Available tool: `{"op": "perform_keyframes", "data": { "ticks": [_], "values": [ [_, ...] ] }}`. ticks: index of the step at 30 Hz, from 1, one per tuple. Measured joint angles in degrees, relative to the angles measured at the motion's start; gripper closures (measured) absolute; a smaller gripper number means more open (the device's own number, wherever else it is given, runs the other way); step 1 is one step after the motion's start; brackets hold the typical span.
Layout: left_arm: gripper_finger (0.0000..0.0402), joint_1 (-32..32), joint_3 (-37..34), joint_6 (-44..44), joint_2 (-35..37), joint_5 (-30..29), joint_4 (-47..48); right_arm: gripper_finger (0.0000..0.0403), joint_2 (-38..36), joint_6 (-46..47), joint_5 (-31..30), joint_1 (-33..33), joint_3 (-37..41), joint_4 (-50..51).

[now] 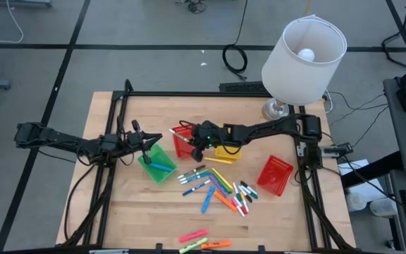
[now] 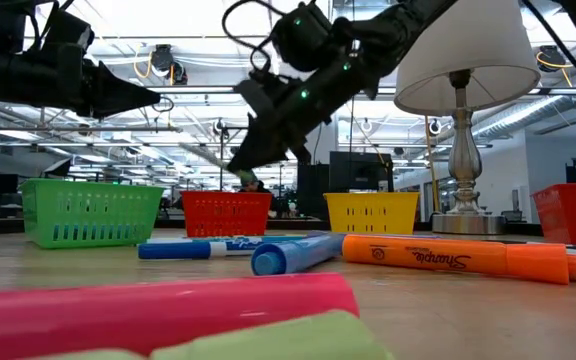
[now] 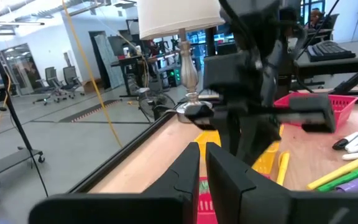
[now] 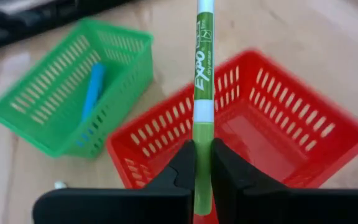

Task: Pick & Place Markers
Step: Put the bottom green marker pen into the left red bin

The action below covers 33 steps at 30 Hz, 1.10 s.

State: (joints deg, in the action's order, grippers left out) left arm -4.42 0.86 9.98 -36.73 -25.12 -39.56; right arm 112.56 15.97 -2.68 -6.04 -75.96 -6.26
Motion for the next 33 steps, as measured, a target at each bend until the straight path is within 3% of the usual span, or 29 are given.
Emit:
{"op": "perform_keyframes", "data": {
  "ticks": [33],
  "values": [
    [0.0364, -0.01, 0.00, -0.17, 0.00, 0.07, -0.56, 0.0385, 0.89, 0.90, -3.14, -0.33, 0.00, 5.33]
  ]
}}
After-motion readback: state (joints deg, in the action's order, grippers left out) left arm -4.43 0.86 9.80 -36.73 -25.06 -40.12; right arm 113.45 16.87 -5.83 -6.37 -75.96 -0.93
